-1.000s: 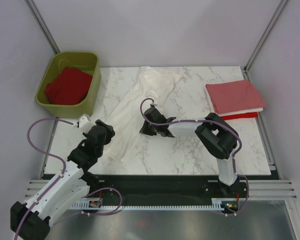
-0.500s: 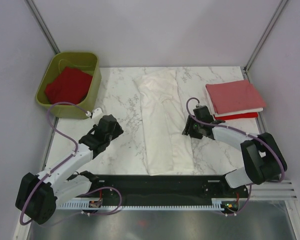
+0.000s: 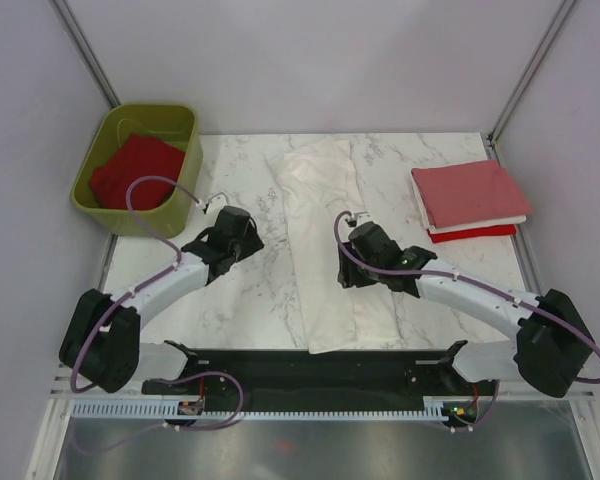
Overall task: Fold and stack the t-shirts
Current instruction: Fold the tshirt
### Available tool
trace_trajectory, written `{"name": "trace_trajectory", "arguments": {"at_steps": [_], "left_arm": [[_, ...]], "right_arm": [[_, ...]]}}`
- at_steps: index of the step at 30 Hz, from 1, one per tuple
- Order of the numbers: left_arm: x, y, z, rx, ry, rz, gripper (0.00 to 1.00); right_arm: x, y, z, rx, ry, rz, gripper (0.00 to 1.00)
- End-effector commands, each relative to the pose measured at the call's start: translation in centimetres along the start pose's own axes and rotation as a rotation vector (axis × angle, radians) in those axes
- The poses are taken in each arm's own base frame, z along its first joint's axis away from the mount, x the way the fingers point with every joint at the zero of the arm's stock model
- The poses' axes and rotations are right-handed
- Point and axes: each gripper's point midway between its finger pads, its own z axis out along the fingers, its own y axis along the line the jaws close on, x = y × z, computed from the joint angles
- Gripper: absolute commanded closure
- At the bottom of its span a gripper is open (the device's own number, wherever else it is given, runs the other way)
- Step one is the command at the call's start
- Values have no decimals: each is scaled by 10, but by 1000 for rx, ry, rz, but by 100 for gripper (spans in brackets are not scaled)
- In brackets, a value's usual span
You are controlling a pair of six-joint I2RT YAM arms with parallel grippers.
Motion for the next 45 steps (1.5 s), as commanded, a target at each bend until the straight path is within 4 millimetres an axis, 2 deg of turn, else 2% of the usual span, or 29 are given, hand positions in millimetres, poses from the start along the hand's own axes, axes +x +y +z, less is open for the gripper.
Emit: {"name": "trace_trajectory", "arguments": {"at_steps": [1,2,3,5,6,7,8,9,10,12,13,14,15,19,21,23,26,29,30,35,45], "left_arm": [[-43,-39,14,67,-48,-25,38],[-38,-37,28,44,-19,-21,38],[-39,-43,33,62,-1,-21,38],[-46,-47,51,56,18,-30,39],[-49,-52,57,69,18,-29,39],[-48,-55,62,76,32,-30,40],[-57,-62,66,91,24,-39,40],[-52,-61,78,79,48,-34,40],[-61,-70,81,100,43,-40,40],[-56,-69,96,91,70,-40,40],[-64,-74,99,110,68,-50,40],[-64,-76,104,116,78,-55,40],[-59,-76,111,125,104,-61,40],[-70,-79,127,147,109,-91,40],[-74,-82,130,165,104,-103,40],[-74,-84,131,188,116,-115,40],[-77,-86,133,205,120,-110,40],[-77,-84,139,197,124,-112,40],[-81,-87,141,206,122,-116,40],[-75,-86,161,219,166,-153,40],[-86,-94,194,281,117,-219,37]], "right_arm": [[11,15,-17,19,-20,-86,46],[19,20,-17,10,-12,-97,46],[32,35,-20,-24,2,-127,46],[51,48,-18,-44,41,-156,46],[66,62,-21,-71,58,-197,46],[73,67,-22,-72,60,-207,45],[79,70,-20,-56,50,-190,44],[90,80,-22,-77,51,-210,44],[95,83,-21,-78,53,-213,43],[104,90,-20,-76,32,-216,43],[111,89,-15,-59,40,-231,42],[113,93,-13,-63,40,-239,41],[119,97,-11,-65,49,-256,42],[142,103,11,-13,91,-335,41],[143,111,16,-10,90,-361,41],[146,110,24,17,99,-379,42],[150,107,27,36,108,-395,51],[154,105,21,31,111,-403,65],[152,107,16,19,104,-397,74],[162,103,0,-20,134,-415,95],[166,102,-25,-97,128,-373,100]]}}
